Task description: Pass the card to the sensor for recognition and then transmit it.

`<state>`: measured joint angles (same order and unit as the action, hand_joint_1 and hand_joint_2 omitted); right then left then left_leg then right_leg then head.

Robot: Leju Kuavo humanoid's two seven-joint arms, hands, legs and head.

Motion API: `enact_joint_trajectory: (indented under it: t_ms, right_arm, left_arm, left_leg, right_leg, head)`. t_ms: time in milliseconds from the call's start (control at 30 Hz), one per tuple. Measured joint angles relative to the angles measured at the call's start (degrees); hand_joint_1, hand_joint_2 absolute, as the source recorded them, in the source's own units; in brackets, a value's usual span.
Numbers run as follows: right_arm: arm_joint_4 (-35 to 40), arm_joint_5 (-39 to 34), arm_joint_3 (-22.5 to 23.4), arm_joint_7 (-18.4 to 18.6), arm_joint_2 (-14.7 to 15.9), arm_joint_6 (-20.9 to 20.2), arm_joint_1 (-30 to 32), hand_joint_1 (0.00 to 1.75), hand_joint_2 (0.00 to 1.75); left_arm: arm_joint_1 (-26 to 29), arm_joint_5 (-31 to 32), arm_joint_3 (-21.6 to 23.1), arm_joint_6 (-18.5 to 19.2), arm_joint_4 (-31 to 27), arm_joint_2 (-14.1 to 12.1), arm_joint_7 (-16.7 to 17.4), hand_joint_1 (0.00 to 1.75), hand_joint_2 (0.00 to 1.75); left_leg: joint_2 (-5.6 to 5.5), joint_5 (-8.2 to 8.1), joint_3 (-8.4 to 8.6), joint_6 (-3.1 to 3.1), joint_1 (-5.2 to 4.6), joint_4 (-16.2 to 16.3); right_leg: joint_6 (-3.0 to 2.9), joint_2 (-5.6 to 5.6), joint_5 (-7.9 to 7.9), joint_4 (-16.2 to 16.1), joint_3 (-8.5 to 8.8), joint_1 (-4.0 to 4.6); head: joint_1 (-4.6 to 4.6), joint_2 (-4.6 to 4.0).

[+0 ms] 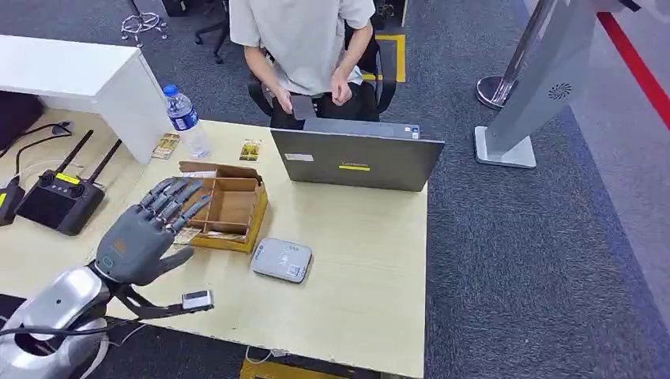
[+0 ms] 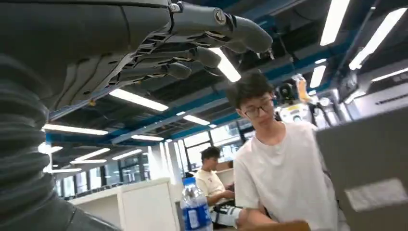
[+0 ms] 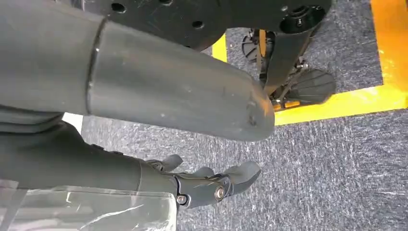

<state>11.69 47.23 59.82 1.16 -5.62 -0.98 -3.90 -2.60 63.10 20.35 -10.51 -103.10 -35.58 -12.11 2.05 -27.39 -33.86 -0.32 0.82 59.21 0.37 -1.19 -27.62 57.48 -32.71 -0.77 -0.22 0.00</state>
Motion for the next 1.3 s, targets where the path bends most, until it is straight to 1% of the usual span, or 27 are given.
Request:
enact_joint_trajectory:
  t_ms: [133, 267, 333, 500, 633, 733, 867, 1167, 1300]
  right_arm:
    - [-0.02, 0.09, 0.68, 0.31, 0.0, 0.02, -0.01, 0.0, 0.0]
    - [-0.02, 0.48, 0.76, 0.74, -0.02, 0.02, -0.04, 0.0, 0.0]
    - [-0.02, 1.07, 0.76, 1.01, -0.09, 0.02, -0.09, 0.0, 0.0]
    - [-0.02, 2.14, 0.76, 1.09, -0.15, -0.13, -0.24, 0.0, 0.0]
    - [-0.02, 2.89, 0.76, 1.14, -0.15, -0.15, -0.44, 0.0, 0.0]
    - [-0.02, 3.19, 0.76, 1.55, -0.15, -0.15, -0.52, 0.0, 0.0]
    - [-0.02, 3.5, 0.74, 2.06, -0.15, -0.15, -0.6, 0.0, 0.0]
    - [-0.02, 4.0, 0.74, 1.81, -0.15, -0.7, -0.66, 0.0, 0.0]
    - [-0.02, 4.13, 0.74, 1.86, -0.15, -0.77, -0.67, 0.0, 0.0]
  left_arm:
    - [3.25, 0.68, 1.4, 0.48, -0.44, -0.46, 0.57, 0.0, 1.75]
    - [3.79, 1.79, 1.72, 1.4, 0.26, 0.15, 3.63, 0.0, 1.75]
    - [2.91, 2.14, 2.01, 1.62, 1.84, 1.36, 4.53, 0.0, 1.75]
    - [-1.31, 1.18, 2.25, 1.75, 8.36, 6.42, 6.71, 0.0, 1.75]
    - [-4.27, 0.81, 2.25, 1.68, 13.46, 9.96, 7.26, 0.0, 1.75]
    - [-5.69, 0.15, 2.25, 1.68, 16.48, 11.93, 7.32, 0.0, 1.75]
    - [-7.02, -0.53, 2.25, 1.66, 19.02, 13.73, 7.32, 0.0, 1.75]
    - [-7.57, -1.47, 2.23, 1.62, 21.57, 15.21, 7.41, 0.0, 1.75]
    - [-7.89, -1.62, 2.23, 1.6, 22.69, 15.61, 8.7, 0.0, 1.75]
  left_leg:
    - [0.0, 0.01, 0.02, 0.0, 0.01, 0.0]
    - [-0.04, 0.01, 0.02, 0.0, 0.01, 0.0]
    - [-0.05, 0.02, 0.02, 0.0, 0.01, 0.0]
    - [-0.12, 0.05, 0.03, 0.04, 0.0, 0.02]
    - [-0.13, 0.05, 0.03, 0.05, -0.01, 0.03]
    - [-0.12, 0.05, 0.03, 0.05, -0.01, 0.04]
    - [-0.12, 0.04, 0.03, 0.04, 0.0, 0.03]
    - [-0.12, 0.05, 0.03, 0.04, 0.0, 0.03]
    - [-0.12, 0.05, 0.03, 0.04, 0.0, 0.03]
  right_leg:
    - [-0.01, 0.0, 0.01, 0.0, 0.0, 0.01]
    - [-0.02, -0.06, 0.01, 0.0, 0.01, 0.01]
    - [-0.02, -0.07, 0.02, 0.0, 0.01, 0.01]
    - [0.01, -0.16, 0.05, 0.0, 0.07, 0.0]
    - [0.01, -0.17, 0.07, 0.0, 0.08, 0.0]
    - [0.01, -0.16, 0.07, 0.0, 0.07, 0.0]
    - [0.01, -0.15, 0.07, 0.0, 0.06, 0.01]
    - [0.01, -0.15, 0.07, 0.0, 0.05, 0.01]
    - [0.01, -0.15, 0.07, 0.0, 0.05, 0.01]
  head:
    - [-0.04, 0.0]
    - [-0.02, 0.0]
    - [-0.02, 0.0]
    - [0.0, 0.0]
    - [0.0, 0.0]
    - [-0.02, 0.0]
    - [-0.02, 0.0]
    - [-0.02, 0.0]
    - [-0.02, 0.0]
